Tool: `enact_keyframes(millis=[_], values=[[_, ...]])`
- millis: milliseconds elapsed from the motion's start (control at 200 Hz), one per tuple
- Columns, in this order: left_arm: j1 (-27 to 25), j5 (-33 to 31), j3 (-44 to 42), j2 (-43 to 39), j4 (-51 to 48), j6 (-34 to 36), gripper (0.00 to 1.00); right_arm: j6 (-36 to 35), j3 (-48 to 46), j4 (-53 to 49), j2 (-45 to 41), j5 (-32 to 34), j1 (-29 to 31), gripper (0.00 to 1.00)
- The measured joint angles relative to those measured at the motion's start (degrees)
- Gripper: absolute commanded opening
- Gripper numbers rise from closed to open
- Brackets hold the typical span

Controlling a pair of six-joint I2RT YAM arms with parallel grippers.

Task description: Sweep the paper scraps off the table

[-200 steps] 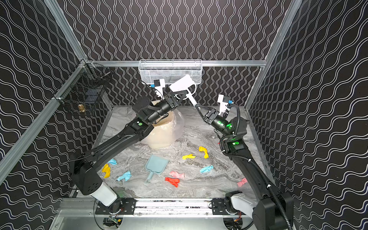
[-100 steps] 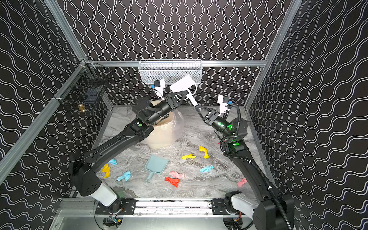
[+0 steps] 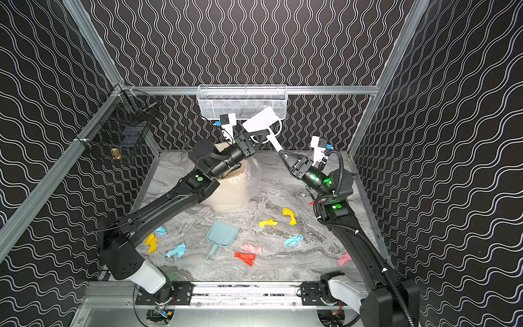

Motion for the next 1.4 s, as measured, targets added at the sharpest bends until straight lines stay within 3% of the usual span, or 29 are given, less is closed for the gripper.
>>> enact_keyframes(millis=[280, 476, 746, 821, 886, 1126, 1346, 1401], values=[[-0.1, -0.9, -1.5, -1.2, 0.1, 0.6, 0.0, 1.1, -0.2, 0.2, -0.1, 0.0, -0.7, 0.16], [-0.1, -1.9, -1.6, -1.2, -0.3, 0.8, 0.0, 1.5, 0.2, 1.2, 0.3, -0.8, -0.7, 0.0], [-0.2, -2.3, -1.6, -1.2, -0.3, 0.8, 0.01, 2.5, 0.3, 2.4, 1.2, -1.9, -0.8, 0.0], [-0.2, -2.3, -1.7, -1.2, -0.3, 0.9, 0.1, 2.5, 0.4, 2.4, 1.2, -2.1, -0.9, 0.0], [-0.2, -2.5, -1.9, -1.2, -0.2, 1.1, 0.28, 2.5, 0.7, 1.6, 1.2, -2.4, -0.9, 0.0], [-0.4, -2.1, -2.4, -2.0, -2.2, 2.8, 0.59, 1.2, 1.4, -1.8, 0.9, -3.7, -1.6, 0.0], [-0.4, -2.5, -4.2, -5.1, -5.6, 4.6, 0.97, 0.8, 1.7, -3.9, 0.6, -3.9, -4.1, 0.0], [-0.4, -2.6, -4.8, -6.0, -6.9, 5.4, 0.99, 0.8, 2.0, -4.4, 0.6, -3.9, -4.8, 0.0]])
